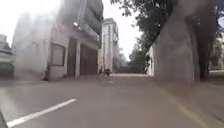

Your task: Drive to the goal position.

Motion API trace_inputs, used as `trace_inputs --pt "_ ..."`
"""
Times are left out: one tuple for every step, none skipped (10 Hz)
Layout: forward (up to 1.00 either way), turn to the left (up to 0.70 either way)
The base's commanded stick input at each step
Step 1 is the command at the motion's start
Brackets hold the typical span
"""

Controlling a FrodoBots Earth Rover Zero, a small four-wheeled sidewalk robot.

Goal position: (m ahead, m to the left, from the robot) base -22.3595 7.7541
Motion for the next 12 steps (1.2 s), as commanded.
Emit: trace_inputs --pt "0.0 0.85" --pt "0.0 0.85" --pt "0.0 0.85" --pt "0.0 0.85" --pt "0.0 0.85" --pt "0.0 0.85" --pt "0.0 0.85" --pt "0.0 0.85" --pt "0.0 0.85" --pt "0.0 0.85" --pt "0.0 0.85" --pt "0.0 0.85"
